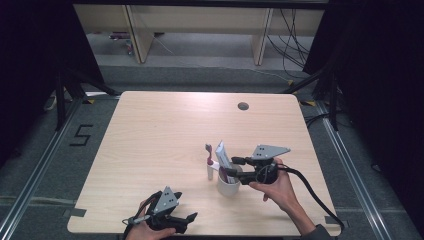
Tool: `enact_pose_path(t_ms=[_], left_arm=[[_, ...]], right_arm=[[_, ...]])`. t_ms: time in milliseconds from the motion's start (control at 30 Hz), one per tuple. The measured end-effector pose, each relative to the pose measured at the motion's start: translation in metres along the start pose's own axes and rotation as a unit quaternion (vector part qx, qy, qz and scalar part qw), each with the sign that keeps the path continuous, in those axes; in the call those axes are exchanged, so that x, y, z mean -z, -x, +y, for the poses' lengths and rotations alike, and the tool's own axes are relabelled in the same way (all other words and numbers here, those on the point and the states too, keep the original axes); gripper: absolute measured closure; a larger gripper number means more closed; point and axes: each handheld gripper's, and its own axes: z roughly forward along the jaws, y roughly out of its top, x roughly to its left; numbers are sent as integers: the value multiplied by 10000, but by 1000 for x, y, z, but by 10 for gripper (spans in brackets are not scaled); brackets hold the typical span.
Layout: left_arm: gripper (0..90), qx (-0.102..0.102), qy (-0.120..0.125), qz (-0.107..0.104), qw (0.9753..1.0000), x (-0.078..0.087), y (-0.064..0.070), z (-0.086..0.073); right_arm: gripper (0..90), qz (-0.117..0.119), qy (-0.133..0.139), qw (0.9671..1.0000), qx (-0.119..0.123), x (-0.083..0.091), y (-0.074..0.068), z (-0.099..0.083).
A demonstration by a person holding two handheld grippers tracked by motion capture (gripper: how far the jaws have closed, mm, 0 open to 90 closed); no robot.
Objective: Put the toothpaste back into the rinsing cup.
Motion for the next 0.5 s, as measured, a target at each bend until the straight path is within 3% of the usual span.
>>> enact_pose_path(t_ms=[133, 167, 200, 233, 267, 300, 333, 400, 433, 500], left_arm=[[174, 77, 97, 9, 9999, 0, 1, 0], [174, 47, 74, 1, 10000, 0, 0, 0], [174, 73, 105, 11, 9999, 0, 0, 0], [174, 70, 100, 11, 9999, 0, 0, 0], [174, 98, 122, -14, 9999, 0, 0, 1], [174, 86, 126, -4, 9999, 0, 0, 1], [174, 47, 111, 2, 9999, 1, 0, 1], [174, 91, 143, -1, 9999, 1, 0, 1], [174, 99, 113, 19, 9999, 1, -1, 1], [174, 112, 121, 15, 9999, 1, 0, 1]], right_arm=[[432, -67, 41, 9996, -287, 11, 1, 1], [422, -80, 111, 9998, -174, 13, 5, 2], [412, -125, 160, 9996, -219, 15, 6, 1], [405, -138, 30, 9992, -381, 19, 6, 1], [398, -162, 66, 9993, -320, 21, 9, 1], [392, -199, 124, 9989, -415, 22, 9, -1], [384, -277, 145, 9991, -299, 25, 13, -1], [381, -282, 155, 9980, -540, 30, 13, -3], [377, -395, 159, 9982, -417, 34, 17, -4], [363, -416, 232, 9973, -556, 39, 20, -6]])
